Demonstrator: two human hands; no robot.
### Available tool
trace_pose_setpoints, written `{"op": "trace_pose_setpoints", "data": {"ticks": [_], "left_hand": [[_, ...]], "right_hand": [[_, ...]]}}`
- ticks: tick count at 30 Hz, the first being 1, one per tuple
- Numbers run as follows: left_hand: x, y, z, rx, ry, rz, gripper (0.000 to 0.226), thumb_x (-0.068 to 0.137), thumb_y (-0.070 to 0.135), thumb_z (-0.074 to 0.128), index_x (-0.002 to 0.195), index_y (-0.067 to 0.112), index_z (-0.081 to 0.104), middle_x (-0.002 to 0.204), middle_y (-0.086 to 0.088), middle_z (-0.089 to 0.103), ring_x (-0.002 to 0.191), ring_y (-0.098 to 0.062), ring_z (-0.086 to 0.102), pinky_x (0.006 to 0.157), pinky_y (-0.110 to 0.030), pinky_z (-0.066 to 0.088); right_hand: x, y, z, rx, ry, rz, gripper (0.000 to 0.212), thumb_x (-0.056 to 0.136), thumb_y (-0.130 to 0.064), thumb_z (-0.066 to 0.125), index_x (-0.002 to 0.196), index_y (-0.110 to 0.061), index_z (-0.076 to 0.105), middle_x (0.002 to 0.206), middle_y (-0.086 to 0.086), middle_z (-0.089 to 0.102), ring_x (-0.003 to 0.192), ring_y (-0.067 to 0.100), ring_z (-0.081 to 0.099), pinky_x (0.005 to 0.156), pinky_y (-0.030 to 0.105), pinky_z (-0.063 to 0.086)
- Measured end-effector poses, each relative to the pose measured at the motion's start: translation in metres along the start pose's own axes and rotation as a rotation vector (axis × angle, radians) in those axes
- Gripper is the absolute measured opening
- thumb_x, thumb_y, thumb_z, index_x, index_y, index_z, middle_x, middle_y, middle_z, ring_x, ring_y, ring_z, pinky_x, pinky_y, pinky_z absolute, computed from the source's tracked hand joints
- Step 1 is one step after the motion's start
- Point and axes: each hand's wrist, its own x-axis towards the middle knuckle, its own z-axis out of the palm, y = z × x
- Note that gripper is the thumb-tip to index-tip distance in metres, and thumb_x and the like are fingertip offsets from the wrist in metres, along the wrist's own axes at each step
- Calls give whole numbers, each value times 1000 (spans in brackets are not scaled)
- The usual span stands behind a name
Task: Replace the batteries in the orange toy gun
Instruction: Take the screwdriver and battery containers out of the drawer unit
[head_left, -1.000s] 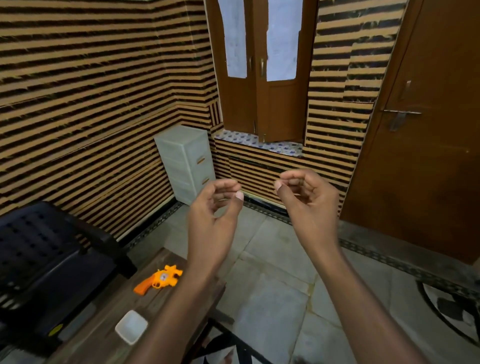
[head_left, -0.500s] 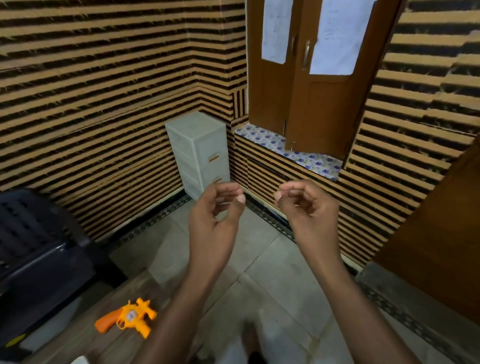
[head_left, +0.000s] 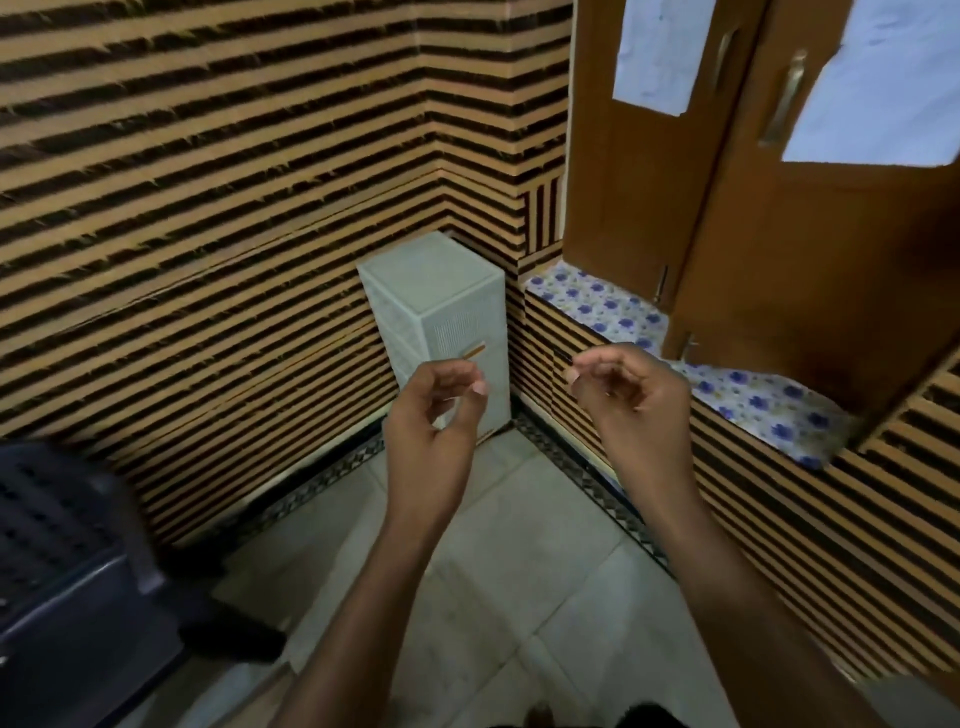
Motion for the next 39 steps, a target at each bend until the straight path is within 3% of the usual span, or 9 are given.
{"op": "trace_pose_setpoints", "data": {"ticks": [4, 9, 15, 21, 25, 28, 31, 33, 39], "left_hand": [[80, -36, 26, 86, 15, 4, 11, 94, 15, 69, 101, 23, 72, 96, 7, 74, 97, -15, 70, 91, -53, 57], [193, -108, 64, 248, 36, -49, 12, 94, 14, 69, 105, 19, 71, 98, 9, 72, 96, -4, 67, 92, -41, 58], [332, -219, 102, 556, 8, -102, 31, 96, 20, 69, 125, 8, 66, 120, -4, 70, 113, -16, 65, 96, -33, 56], [443, -334, 135, 812, -150, -170, 46, 97, 22, 68, 140, 12, 56, 143, -9, 58, 125, -27, 60, 102, -46, 55], [490, -402, 134, 1006, -253, -166, 57, 101, 31, 60, 154, 18, 43, 163, -11, 37, 152, -29, 32, 121, -50, 35], [511, -443, 129, 1108, -321, -158, 58, 105, 42, 48, 159, 26, 34, 170, -7, 23, 158, -28, 17, 125, -50, 22], [523, -487, 120, 1082, -347, -154, 52, 107, 45, 36, 156, 28, 40, 167, -8, 30, 155, -31, 27, 122, -55, 31], [521, -505, 115, 1010, -325, -79, 45, 109, 37, 41, 151, 25, 50, 162, -11, 39, 148, -32, 39, 115, -55, 42], [512, -520, 115, 920, -173, -17, 44, 106, 36, 44, 145, 24, 58, 160, -5, 44, 150, -28, 38, 117, -41, 37]], "right_hand": [[83, 49, 37, 33, -54, 58, 10, 87, -3, 75, 94, -11, 75, 79, -9, 70, 79, 6, 67, 74, 16, 52], [191, 134, 92, -24, -168, 105, 13, 87, -3, 75, 90, -15, 75, 82, -6, 73, 79, 6, 69, 72, 16, 55], [312, 273, 162, -207, -391, 153, 9, 87, -4, 73, 90, -13, 74, 83, -7, 73, 79, -1, 69, 69, 9, 52], [388, 419, 232, -368, -644, 221, 5, 93, -20, 69, 97, -18, 71, 88, -7, 70, 84, 6, 69, 74, 18, 57], [406, 503, 278, -409, -780, 310, 10, 92, -11, 70, 100, -7, 70, 103, 8, 73, 97, 15, 69, 89, 26, 59], [413, 548, 305, -545, -913, 219, 35, 89, -15, 74, 122, -6, 66, 125, 10, 67, 120, 25, 61, 101, 22, 44], [423, 589, 332, -669, -1090, 189, 44, 94, -20, 67, 134, -7, 57, 137, 9, 58, 130, 27, 52, 106, 31, 41], [426, 611, 345, -746, -1196, 149, 42, 93, -21, 65, 131, -3, 57, 137, 12, 56, 131, 30, 51, 108, 41, 45], [426, 666, 367, -890, -1252, -58, 37, 84, -14, 71, 117, -1, 59, 137, 16, 56, 134, 34, 48, 98, 52, 53]]}}
